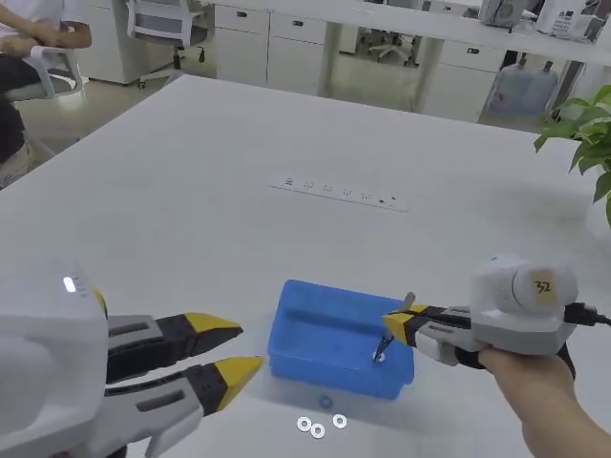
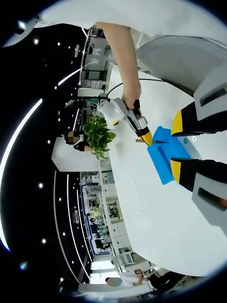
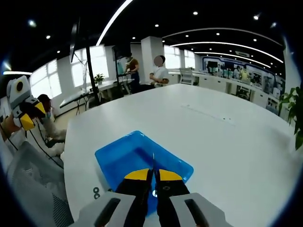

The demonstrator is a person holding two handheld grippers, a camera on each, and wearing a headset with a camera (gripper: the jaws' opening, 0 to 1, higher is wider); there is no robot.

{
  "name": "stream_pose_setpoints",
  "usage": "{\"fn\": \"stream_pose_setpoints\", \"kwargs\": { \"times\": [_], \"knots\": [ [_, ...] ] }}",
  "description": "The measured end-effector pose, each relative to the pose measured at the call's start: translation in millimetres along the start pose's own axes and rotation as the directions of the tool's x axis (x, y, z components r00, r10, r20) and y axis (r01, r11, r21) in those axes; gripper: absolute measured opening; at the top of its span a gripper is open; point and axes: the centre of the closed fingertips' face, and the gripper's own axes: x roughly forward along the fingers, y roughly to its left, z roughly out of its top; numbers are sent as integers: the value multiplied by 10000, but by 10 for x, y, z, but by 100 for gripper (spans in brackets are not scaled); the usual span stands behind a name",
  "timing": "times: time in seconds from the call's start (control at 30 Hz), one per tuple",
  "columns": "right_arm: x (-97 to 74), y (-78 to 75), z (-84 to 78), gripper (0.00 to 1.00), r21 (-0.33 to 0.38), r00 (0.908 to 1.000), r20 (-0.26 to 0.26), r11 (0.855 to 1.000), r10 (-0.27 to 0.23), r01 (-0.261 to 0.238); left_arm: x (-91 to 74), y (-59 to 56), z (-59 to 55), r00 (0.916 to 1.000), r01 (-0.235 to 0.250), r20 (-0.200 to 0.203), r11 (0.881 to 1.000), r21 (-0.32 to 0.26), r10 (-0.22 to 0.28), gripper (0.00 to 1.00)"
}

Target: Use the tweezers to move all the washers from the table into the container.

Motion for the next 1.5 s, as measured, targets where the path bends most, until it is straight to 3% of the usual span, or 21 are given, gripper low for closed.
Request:
{"fn": "stream_pose_setpoints", "kwargs": {
  "times": [0.2, 0.37, 0.53, 0.7, 0.8, 0.9, 1.13, 1.5],
  "knots": [
    [-33, 4, 41, 1, 110, 9998, 179, 9999, -20, 18, -4, -14, 2, 10000, 10, 16, 10000, -12, -10, 16],
    [-148, 109, 226, 1, 122, 9962, 864, 9998, 117, -128, 4, -31, 10, 10000, 47, 17, 10000, -1, -47, 16],
    [-303, 316, 410, 1, 168, 9837, 1704, 9979, 582, -619, 13, -42, 16, 10000, 81, 27, 10000, 6, -81, 16],
    [-377, 589, 427, 1, -105, 9735, 1886, 9915, 1295, -1298, 19, -60, 13, 9999, 138, 17, 9999, 15, -138, 16],
    [-381, 740, 364, 1, -272, 9686, 1746, 9842, 1770, -1750, 20, -67, 11, 9999, 161, 23, 9999, 13, -161, 16],
    [-325, 838, 196, 1, -300, 9688, 1224, 9765, 2155, -2134, 23, -77, 5, 9998, 192, 7, 9998, 14, -192, 16],
    [-159, 863, -140, 1, 234, 9756, 443, 9760, 2151, -2163, 15, -96, 4, 9998, 207, -4, 9998, 22, -207, 16],
    [-120, 902, -209, 1, 40, 9754, 63, 9754, 2202, -2202, -21, -64, -20, 10000, 56, -29, 10000, -62, -56, 16]
  ]
}}
